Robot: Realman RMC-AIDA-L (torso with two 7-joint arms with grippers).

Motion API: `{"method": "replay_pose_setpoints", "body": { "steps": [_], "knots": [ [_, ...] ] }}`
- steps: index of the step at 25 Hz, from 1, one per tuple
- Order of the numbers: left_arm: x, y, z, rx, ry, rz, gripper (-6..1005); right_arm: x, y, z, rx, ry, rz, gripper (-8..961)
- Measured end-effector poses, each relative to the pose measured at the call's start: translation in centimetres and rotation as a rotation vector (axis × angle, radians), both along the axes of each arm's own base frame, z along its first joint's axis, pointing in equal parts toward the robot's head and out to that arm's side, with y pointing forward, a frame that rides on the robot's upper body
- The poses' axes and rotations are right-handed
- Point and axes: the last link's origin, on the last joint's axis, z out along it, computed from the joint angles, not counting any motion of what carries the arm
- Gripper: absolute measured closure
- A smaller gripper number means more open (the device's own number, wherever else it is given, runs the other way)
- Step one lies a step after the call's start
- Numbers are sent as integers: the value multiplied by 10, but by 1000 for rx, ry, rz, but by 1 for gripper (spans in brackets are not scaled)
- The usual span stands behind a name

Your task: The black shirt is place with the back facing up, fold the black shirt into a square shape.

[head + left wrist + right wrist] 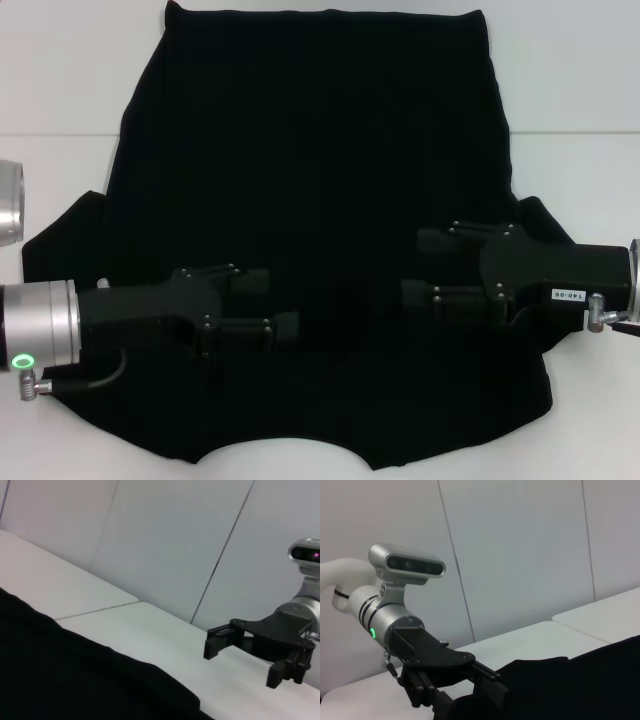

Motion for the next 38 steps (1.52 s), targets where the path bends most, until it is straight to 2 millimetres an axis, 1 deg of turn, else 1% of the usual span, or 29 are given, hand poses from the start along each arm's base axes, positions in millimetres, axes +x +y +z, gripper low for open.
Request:
{"method": "replay_pose_setpoints", "body": {
  "steps": [3, 9, 15, 18, 20, 21, 25, 29, 35, 38],
  "knots": [
    [-3, 0, 0, 19, 1, 19, 127, 0, 0, -1, 1, 5, -2, 141],
    [-15, 5, 10, 101, -13, 95, 126, -4, 2, -5, 3, 13, -7, 143],
    [-27, 9, 28, 169, -30, 163, 127, -8, 3, -7, 19, 44, -24, 145],
    [-36, 12, 39, 205, -34, 237, 127, -9, 4, -7, 29, 56, -29, 146],
    [-38, 12, 42, 215, -32, 255, 127, -10, 5, -7, 36, 60, -34, 147],
    [-45, 12, 50, 231, -18, 291, 127, -10, 6, -7, 39, 63, -36, 147],
    [-54, 10, 58, 223, 29, 340, 126, -12, 8, -7, 48, 69, -37, 148],
    [-65, 7, 65, 207, 62, 437, 124, -12, 9, -8, 54, 67, -41, 150],
    [-79, -2, 78, 227, 42, 547, 123, -13, 11, -7, 56, 66, -39, 152],
    [-83, -4, 81, 220, 18, 604, 122, -13, 11, -7, 57, 66, -38, 153]
  ]
}}
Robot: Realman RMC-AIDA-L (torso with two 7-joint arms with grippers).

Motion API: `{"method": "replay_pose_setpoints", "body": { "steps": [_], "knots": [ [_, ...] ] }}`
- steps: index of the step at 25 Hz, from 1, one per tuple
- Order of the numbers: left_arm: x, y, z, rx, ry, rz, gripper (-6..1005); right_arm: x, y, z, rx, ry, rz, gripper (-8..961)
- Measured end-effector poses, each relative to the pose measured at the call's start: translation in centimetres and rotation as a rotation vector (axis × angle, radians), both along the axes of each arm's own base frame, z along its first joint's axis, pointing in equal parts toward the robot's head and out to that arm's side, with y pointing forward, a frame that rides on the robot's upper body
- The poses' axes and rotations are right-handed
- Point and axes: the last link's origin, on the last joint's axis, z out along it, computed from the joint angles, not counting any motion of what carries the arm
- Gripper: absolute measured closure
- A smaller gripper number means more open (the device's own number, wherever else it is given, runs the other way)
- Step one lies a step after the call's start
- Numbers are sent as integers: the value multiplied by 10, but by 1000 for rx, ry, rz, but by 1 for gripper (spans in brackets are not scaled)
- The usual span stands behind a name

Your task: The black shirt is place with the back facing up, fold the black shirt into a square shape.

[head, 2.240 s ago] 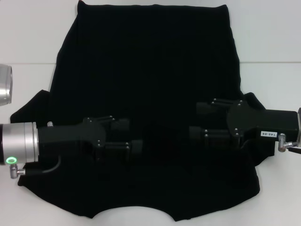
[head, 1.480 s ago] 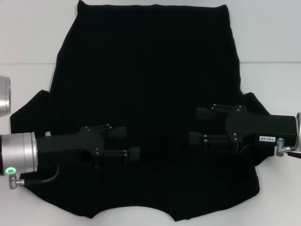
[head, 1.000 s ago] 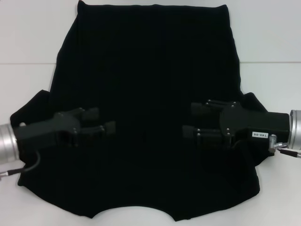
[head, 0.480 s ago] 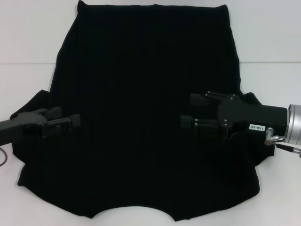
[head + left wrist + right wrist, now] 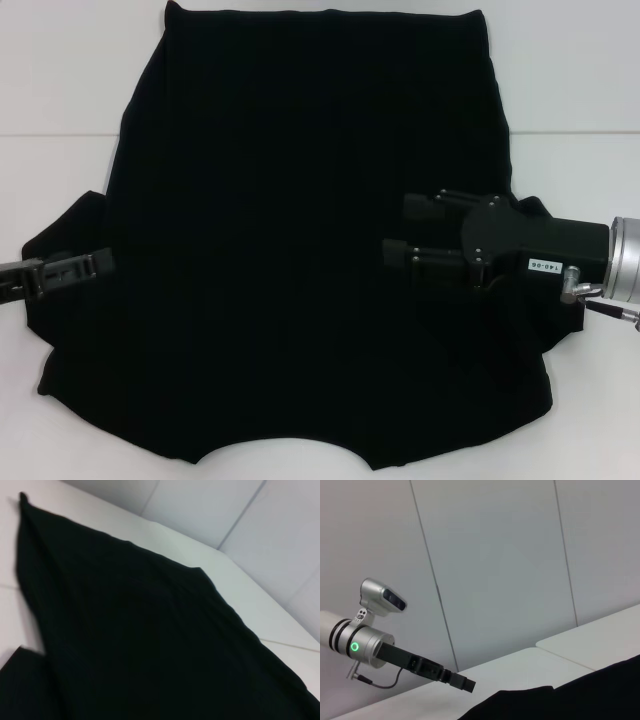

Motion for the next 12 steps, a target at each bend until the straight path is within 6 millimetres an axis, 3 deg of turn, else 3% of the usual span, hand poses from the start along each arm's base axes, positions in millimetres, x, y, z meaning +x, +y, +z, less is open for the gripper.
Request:
{"method": "replay_pose_setpoints", "body": {
  "steps": [12],
  "knots": [
    [-18, 8, 3, 2, 19, 211, 126, 0, -1, -1, -5, 3, -1, 157]
  ]
}}
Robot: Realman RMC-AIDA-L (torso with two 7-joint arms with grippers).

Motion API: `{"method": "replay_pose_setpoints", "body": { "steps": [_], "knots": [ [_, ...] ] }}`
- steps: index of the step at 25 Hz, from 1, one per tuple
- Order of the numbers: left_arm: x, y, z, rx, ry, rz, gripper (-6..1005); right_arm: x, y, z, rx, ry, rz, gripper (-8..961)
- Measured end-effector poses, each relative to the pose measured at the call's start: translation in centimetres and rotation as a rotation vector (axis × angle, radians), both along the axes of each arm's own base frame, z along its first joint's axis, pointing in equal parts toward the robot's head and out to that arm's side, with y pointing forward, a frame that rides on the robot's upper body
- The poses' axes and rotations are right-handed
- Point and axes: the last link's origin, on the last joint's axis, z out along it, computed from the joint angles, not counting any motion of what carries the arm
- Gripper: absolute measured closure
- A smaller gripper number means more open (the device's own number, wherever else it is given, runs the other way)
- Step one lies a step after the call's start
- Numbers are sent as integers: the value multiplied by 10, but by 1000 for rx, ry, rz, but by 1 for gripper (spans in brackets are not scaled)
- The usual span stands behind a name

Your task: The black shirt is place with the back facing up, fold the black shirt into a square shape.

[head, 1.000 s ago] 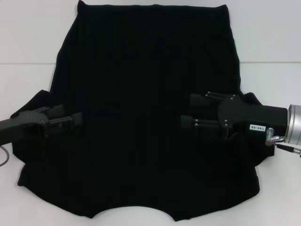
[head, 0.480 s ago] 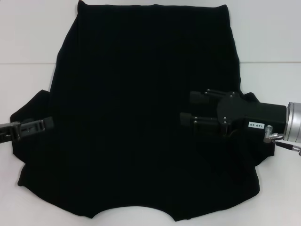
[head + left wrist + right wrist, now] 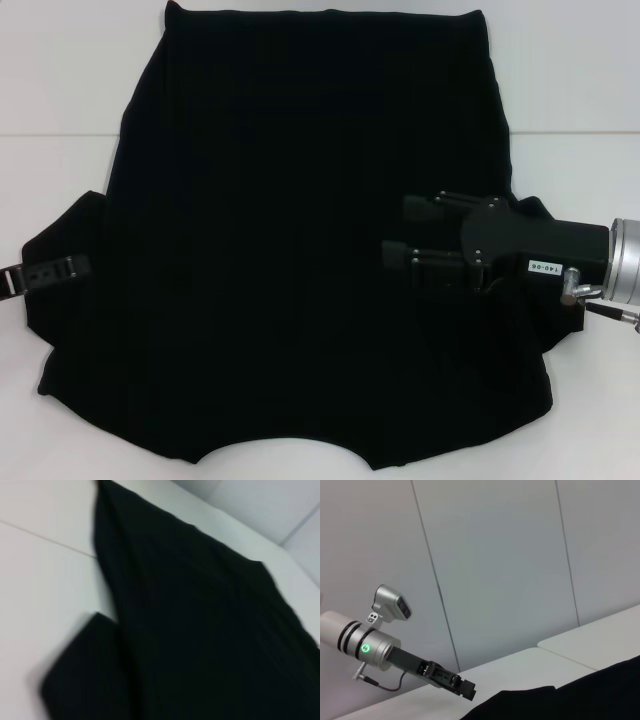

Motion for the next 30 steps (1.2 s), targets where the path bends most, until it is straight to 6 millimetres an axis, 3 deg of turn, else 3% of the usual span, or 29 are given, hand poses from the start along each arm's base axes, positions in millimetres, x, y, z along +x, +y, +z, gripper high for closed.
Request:
{"method": "replay_pose_setpoints", "body": {
  "steps": [9, 30],
  "knots": [
    [-17, 8, 5, 39, 102, 90, 127, 0, 1, 0, 8, 9, -7, 161],
    [-23, 13, -9, 20, 154, 120, 126, 0, 4, 0, 24, 0, -19, 168]
  ]
}}
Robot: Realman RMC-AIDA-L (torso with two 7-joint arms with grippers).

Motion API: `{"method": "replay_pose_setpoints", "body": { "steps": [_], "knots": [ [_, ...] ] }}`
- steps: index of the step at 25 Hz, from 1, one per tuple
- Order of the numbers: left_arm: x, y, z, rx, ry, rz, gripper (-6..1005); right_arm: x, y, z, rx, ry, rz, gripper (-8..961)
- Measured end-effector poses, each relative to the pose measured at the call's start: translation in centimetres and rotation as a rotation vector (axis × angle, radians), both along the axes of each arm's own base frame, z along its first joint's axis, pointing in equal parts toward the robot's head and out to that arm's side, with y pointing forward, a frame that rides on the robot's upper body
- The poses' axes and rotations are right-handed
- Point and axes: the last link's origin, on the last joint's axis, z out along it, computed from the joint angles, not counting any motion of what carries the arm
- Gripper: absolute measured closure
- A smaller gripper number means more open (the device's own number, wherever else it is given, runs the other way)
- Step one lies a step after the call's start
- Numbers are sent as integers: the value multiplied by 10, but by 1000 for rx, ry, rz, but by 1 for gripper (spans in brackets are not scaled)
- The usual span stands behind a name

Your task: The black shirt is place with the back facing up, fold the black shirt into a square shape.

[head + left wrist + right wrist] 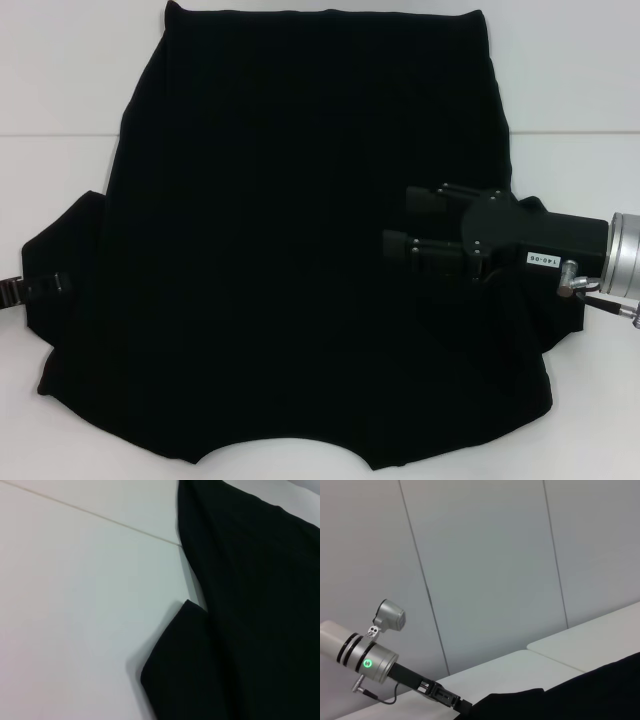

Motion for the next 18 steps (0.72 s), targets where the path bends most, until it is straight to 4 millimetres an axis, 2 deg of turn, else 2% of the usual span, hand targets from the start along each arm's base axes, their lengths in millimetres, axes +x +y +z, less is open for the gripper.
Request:
{"method": "replay_pose_setpoints", "body": {
  "steps": [18],
  "knots": [
    [5, 0, -4, -41, -10, -20, 134, -1, 1, 1, 7, 8, 0, 174]
  ]
}}
